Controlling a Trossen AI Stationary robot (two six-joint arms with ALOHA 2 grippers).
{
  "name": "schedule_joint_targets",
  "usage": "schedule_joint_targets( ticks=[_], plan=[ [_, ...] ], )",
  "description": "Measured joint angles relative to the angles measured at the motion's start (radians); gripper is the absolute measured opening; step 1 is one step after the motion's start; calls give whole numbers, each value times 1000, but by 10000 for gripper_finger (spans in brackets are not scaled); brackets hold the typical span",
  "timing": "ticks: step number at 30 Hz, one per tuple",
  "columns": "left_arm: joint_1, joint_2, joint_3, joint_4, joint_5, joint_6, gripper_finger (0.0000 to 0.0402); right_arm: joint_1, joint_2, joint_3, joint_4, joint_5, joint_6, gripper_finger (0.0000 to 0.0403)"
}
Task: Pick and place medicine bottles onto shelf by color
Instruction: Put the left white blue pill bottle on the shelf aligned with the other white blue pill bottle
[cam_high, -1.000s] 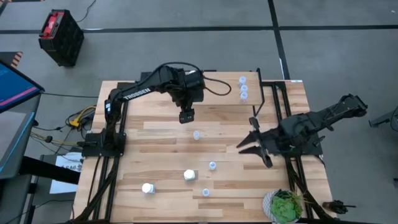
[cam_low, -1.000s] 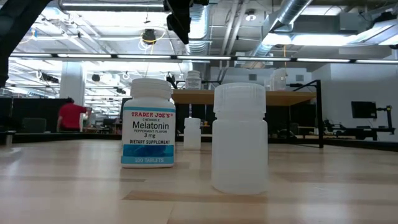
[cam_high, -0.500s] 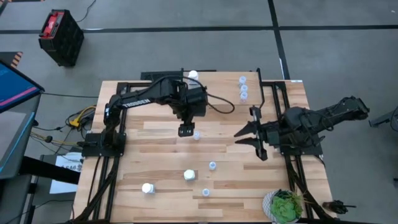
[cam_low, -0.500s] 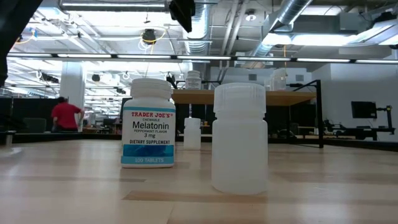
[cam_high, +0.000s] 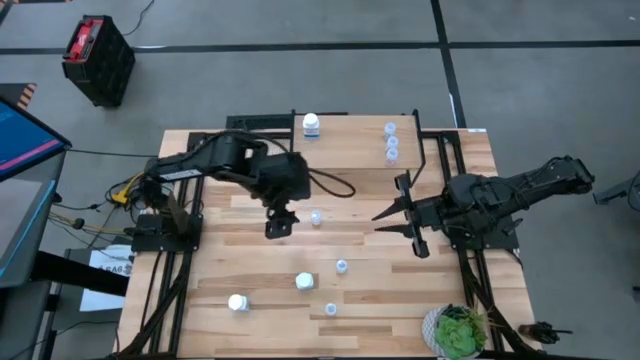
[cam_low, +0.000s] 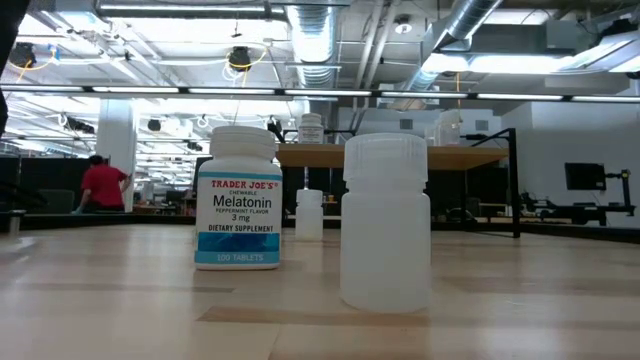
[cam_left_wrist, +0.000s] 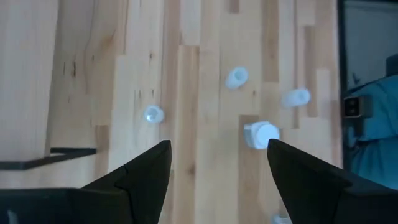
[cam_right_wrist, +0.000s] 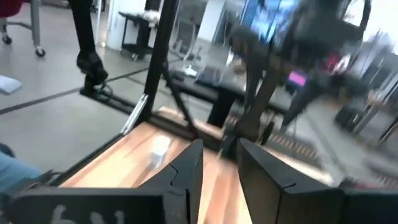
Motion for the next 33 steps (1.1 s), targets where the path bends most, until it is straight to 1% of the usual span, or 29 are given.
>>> schedule_joint_targets(
  ticks=[5,8,11,13,16,18,20,23,25,26,30,31,33],
  plan=[
    [-62,-46,-14,4,-1,-71,251,0,0,0,-112,3,97,120],
    [-113,-86,-104,3,-1,-127,251,0,3,0,-162,3,158,120],
    [-168,-139,-268,0,0,-227,251,0,3,0,-210,3,216,120],
    [-206,-186,-400,2,14,-317,251,0,3,0,-244,3,244,120],
    [-275,-261,-595,5,35,-510,251,1,3,0,-284,3,263,120],
    [-334,-302,-713,25,38,-669,251,2,3,0,-312,3,266,120],
    [-396,-337,-813,99,59,-794,251,2,3,0,-330,3,265,120],
    [-497,-374,-929,289,83,-897,251,2,3,0,-336,3,265,120],
    [-561,-378,-980,410,52,-935,251,1,3,0,-334,3,259,120],
    [-593,-376,-998,432,20,-945,251,1,3,0,-333,3,256,120],
    [-692,-375,-1074,467,-135,-945,251,1,3,0,-331,3,253,120],
    [-710,-375,-1091,465,-161,-944,251,1,3,0,-330,3,252,120],
    [-739,-375,-1114,471,-177,-943,251,1,3,0,-330,3,254,120]
  ],
)
